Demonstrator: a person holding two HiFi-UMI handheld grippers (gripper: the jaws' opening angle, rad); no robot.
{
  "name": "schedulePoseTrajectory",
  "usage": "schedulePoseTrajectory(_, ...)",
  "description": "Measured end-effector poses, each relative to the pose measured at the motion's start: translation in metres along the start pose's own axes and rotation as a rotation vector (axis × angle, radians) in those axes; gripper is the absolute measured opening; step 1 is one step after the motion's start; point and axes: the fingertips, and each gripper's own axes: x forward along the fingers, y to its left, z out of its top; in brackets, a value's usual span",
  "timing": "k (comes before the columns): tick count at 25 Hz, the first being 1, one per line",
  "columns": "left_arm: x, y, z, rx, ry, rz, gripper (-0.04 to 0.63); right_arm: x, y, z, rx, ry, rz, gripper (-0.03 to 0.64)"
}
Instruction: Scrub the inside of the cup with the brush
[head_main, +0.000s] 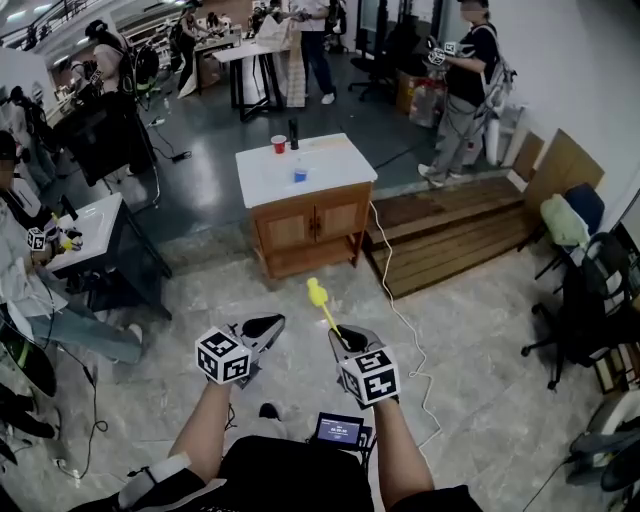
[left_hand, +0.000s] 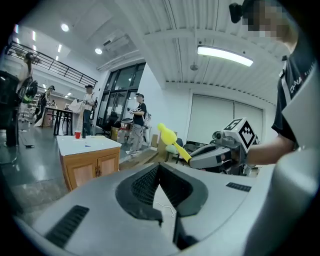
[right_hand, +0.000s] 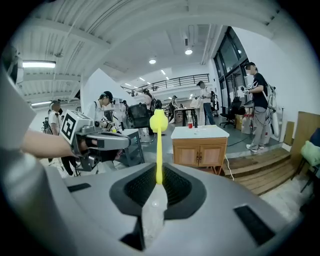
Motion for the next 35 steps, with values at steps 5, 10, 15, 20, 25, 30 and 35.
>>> schedulePoseTrajectory(5,-0.002,-0.008,-0.007,0.007,0.013,-0.01,0.003,-0.004,0.003,-0.003,-0.003,0.002,0.0,0.041)
schedulePoseTrajectory(10,-0.003,-0.015,-0.015,0.009,0.018,-0.024,0.003,-0.006,0.006,-0.009,0.008,0.006,0.008,0.041)
schedulePoseTrajectory(15,-0.004,-0.016,-0.013,-0.003,-0.003,-0.031,0.003,-0.009,0.007,-0.007,0.019,-0.001,0.008,0.041)
schedulePoseTrajectory(20,-0.004,-0.026,-0.022,-0.001,0.005,-0.033,0.003,-0.018,0.007,-0.014,0.028,-0.008,0.007,0.041)
schedulePoseTrajectory(25,-0.004,-0.035,-0.014,-0.018,-0.023,-0.051,0.003,-0.023,0.008,-0.019,0.025,-0.008,0.006,0.041)
schedulePoseTrajectory(30,-0.009,-0.038,-0.015,-0.015,-0.024,-0.039,0.003,-0.023,0.009,-0.025,0.03,-0.002,0.015,0.041)
schedulePoseTrajectory(35,-0.014,-0.025,-0.026,-0.036,0.005,-0.014,0.003,-0.014,0.009,-0.024,0.048,-0.001,0.026,0.041)
